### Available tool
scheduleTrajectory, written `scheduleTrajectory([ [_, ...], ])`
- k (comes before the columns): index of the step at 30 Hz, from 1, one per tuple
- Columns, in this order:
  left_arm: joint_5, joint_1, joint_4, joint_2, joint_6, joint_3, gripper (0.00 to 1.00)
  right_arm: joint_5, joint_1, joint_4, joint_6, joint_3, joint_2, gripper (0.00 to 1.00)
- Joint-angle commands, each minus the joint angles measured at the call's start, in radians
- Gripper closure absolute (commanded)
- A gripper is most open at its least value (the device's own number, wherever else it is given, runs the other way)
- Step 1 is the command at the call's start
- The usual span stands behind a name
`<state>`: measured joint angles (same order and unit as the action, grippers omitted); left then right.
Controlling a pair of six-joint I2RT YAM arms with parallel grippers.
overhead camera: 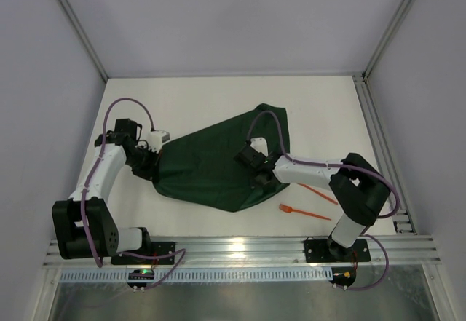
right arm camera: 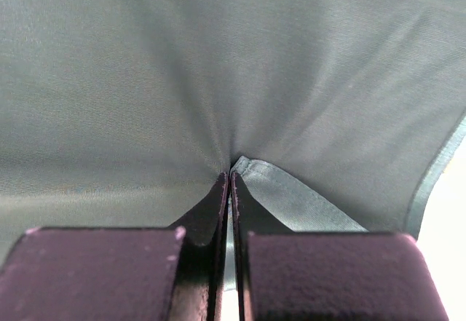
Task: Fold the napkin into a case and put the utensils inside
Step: Pick up the crumpled napkin from the center of the board.
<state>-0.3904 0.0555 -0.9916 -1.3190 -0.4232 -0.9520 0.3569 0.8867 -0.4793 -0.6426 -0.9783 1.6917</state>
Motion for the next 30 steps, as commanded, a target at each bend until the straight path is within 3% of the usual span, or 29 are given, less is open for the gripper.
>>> scheduleTrajectory([
  [1,0.005,0.01,-0.041,0.037,-0.002,-0.05,1.0,0.05,-0.014,-0.05,-0.005,-0.028,-0.079,0.96],
  [7,-0.067,0.027,-0.214,0.063,-0.023,-0.278,1.0,0.131,-0.019,-0.173,0.101,-0.215,-0.265,0.96],
  [15,-0.036,0.029,-0.375,0.108,-0.005,-0.543,1.0,0.116,-0.019,-0.303,0.256,-0.431,-0.433,0.96],
  [19,0.014,0.029,-0.462,0.148,-0.009,-0.713,1.0,0.067,-0.019,-0.373,0.235,-0.435,-0.516,0.96],
  [23,0.047,0.029,-0.577,0.162,-0.02,-0.757,1.0,-0.051,-0.019,-0.415,0.163,-0.341,-0.602,0.96],
  [28,0.061,0.029,-0.489,0.089,0.027,-0.7,1.0,-0.157,-0.083,-0.282,0.185,-0.282,-0.607,0.96],
  [30,0.048,0.029,-0.42,0.019,0.069,-0.764,1.0,-0.27,-0.208,-0.212,0.224,-0.354,-0.54,0.96],
])
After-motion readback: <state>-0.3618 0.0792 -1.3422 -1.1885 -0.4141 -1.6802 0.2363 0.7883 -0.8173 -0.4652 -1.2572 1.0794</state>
